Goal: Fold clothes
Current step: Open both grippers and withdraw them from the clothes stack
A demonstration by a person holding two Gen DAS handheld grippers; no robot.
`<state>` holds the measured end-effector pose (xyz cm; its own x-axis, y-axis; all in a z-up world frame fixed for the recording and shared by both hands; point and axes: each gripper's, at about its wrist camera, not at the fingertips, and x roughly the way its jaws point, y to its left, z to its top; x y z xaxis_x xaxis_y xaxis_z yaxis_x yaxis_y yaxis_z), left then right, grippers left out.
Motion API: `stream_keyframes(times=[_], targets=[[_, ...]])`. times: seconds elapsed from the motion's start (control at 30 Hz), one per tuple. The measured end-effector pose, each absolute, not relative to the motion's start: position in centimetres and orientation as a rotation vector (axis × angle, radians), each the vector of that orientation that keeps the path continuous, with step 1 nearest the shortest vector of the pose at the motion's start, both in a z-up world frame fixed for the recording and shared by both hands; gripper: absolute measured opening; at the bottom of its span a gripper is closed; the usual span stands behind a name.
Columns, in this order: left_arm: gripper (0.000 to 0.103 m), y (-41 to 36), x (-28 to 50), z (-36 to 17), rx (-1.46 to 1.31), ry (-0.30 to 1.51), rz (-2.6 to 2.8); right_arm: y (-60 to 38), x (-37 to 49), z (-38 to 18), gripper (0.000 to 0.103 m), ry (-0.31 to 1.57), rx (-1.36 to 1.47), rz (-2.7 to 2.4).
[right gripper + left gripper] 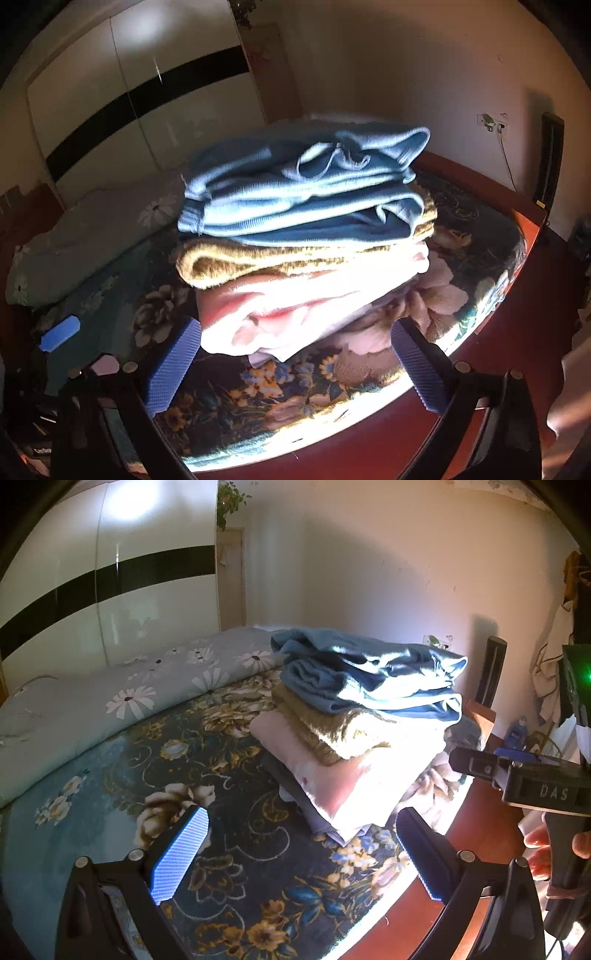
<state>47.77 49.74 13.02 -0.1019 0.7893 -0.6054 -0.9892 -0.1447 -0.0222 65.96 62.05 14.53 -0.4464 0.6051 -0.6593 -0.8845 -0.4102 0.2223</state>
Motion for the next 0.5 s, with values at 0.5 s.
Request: stream_keyframes(times=[0.5], targets=[[0.103, 50.0, 47.7, 11.0, -0.616, 0.497, 1.646, 62.1, 64.9, 11.5, 0.103, 0.710, -0.691, 1.963]])
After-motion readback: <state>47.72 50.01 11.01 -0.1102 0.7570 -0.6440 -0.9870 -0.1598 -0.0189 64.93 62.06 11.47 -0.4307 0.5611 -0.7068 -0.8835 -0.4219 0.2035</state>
